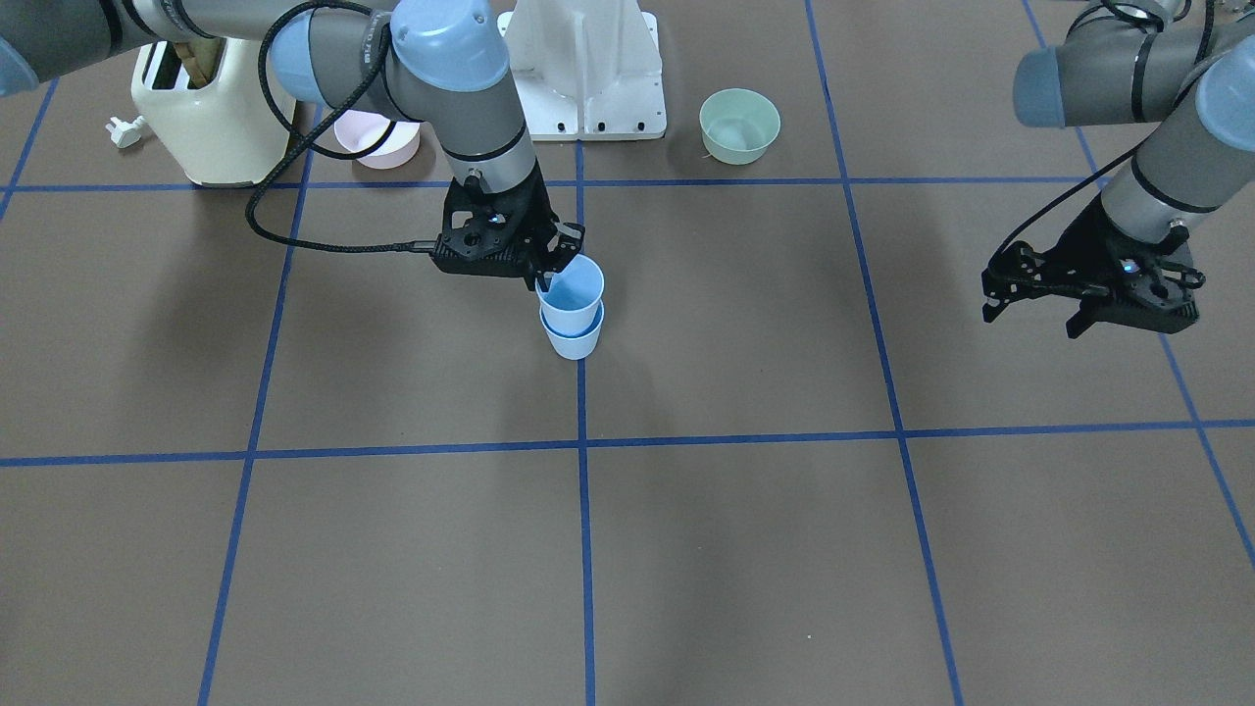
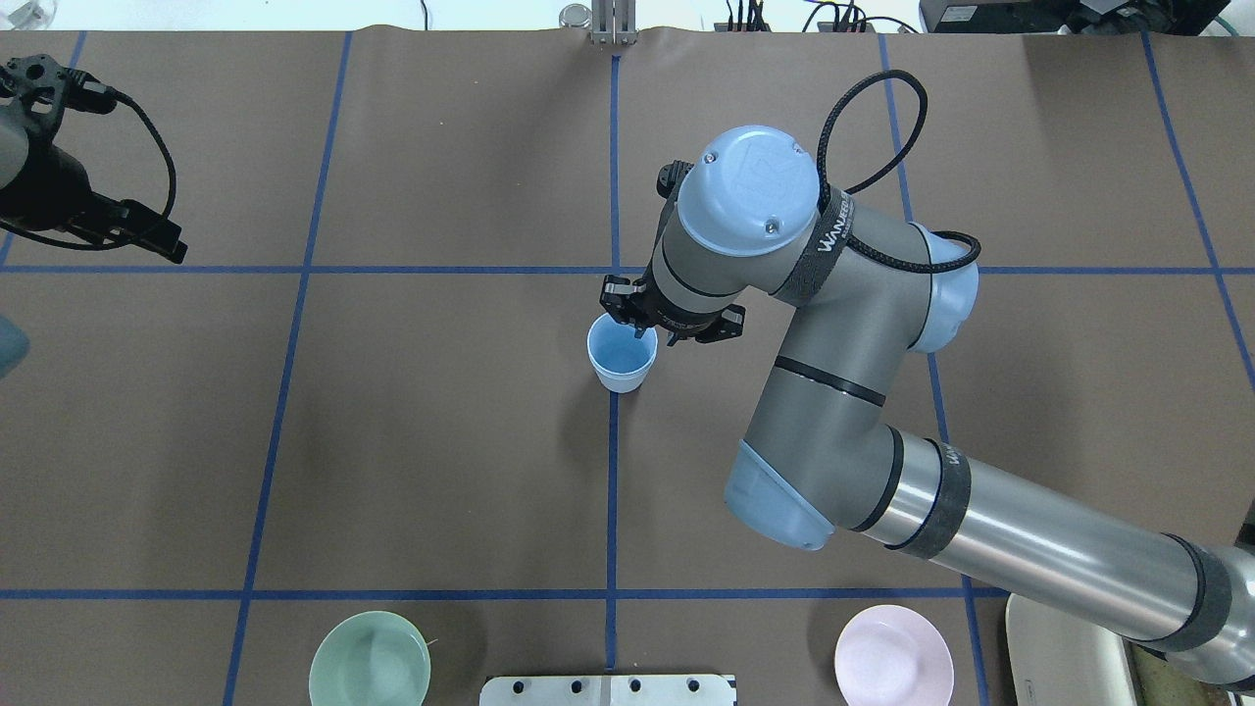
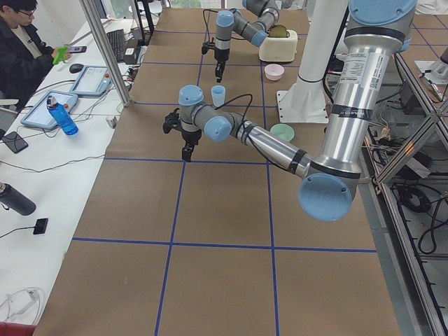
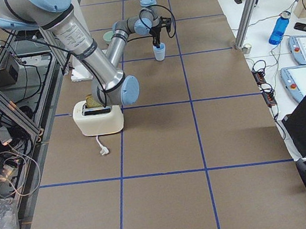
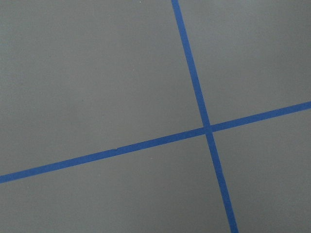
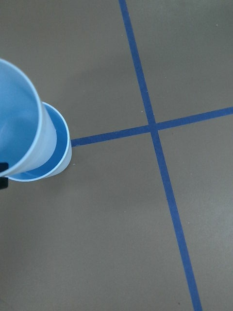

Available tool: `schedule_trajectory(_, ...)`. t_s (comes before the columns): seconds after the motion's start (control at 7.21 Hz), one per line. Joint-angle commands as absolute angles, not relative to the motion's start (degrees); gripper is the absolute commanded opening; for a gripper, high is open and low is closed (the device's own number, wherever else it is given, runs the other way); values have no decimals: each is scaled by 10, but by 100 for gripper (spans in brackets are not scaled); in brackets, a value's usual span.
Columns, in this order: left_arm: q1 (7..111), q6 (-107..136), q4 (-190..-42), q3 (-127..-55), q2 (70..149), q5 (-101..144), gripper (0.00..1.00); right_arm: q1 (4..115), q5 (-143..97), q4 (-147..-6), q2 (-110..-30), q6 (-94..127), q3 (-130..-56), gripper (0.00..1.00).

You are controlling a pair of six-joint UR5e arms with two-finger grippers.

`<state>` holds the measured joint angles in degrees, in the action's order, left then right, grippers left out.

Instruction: Stack blue cups with both arms

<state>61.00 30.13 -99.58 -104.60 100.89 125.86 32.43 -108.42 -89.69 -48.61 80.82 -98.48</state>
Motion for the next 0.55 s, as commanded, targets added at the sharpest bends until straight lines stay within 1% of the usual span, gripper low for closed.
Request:
schedule_trajectory(0.0, 610, 301, -996, -1048, 1009, 1259, 99, 329, -1076, -895, -486, 806, -988, 100)
schedule_trajectory(0.14, 613, 289, -996, -1047, 1008, 1262, 99, 382, -1106, -900, -495, 762, -990, 100)
schedule_trajectory(0.42, 663, 207, -996, -1024, 999, 1266, 99, 549, -1227, -895, -592, 500, -990, 100)
